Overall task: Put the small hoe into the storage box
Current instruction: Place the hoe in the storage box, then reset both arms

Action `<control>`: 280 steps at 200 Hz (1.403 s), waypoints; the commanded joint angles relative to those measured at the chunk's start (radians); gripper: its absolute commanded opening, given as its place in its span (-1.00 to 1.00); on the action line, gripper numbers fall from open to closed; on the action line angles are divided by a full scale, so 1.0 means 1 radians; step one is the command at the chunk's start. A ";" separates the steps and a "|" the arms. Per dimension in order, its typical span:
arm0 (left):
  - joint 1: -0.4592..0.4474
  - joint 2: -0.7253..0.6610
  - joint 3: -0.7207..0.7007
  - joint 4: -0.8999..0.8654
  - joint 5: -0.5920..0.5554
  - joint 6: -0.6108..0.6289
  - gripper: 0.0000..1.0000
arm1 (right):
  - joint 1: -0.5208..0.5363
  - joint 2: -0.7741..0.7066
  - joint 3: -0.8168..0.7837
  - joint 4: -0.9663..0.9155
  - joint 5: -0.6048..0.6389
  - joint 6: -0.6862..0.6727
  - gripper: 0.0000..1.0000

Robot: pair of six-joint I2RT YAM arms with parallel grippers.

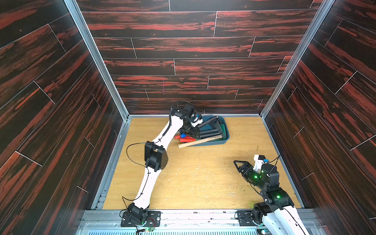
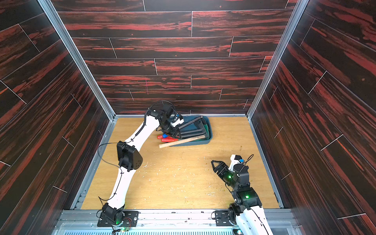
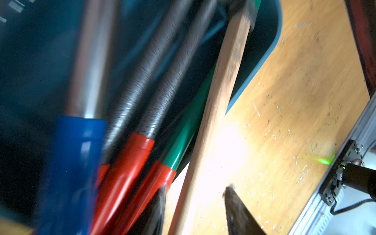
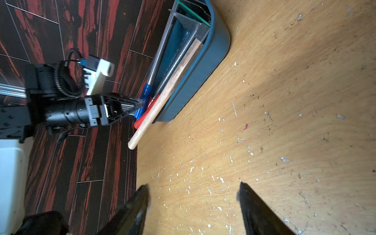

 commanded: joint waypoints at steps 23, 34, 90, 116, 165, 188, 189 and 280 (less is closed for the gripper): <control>-0.018 -0.136 -0.056 -0.018 -0.061 0.003 0.00 | -0.006 0.005 -0.001 0.013 -0.011 -0.009 0.46; -0.027 -0.169 -0.101 -0.011 -0.073 0.008 0.01 | -0.006 0.008 -0.001 0.013 -0.008 -0.006 0.46; -0.076 -0.400 -0.472 0.194 -0.159 -0.041 0.01 | -0.006 0.043 0.026 0.014 0.004 -0.041 0.51; -0.077 -0.537 -0.671 0.320 -0.201 -0.082 0.02 | -0.006 0.107 0.065 -0.010 0.017 -0.097 0.66; -0.074 -0.768 -0.953 0.448 -0.343 -0.129 0.32 | -0.007 0.215 0.140 -0.014 0.092 -0.215 0.91; -0.066 -0.839 -1.055 0.464 -0.421 -0.159 0.67 | -0.007 0.276 0.175 -0.014 0.142 -0.277 0.97; -0.065 -0.841 -1.060 0.465 -0.424 -0.161 0.68 | -0.007 0.277 0.177 -0.014 0.145 -0.280 0.97; 0.051 -1.182 -1.540 0.843 -0.866 -0.222 1.00 | -0.043 0.400 0.136 0.203 0.369 -0.455 0.97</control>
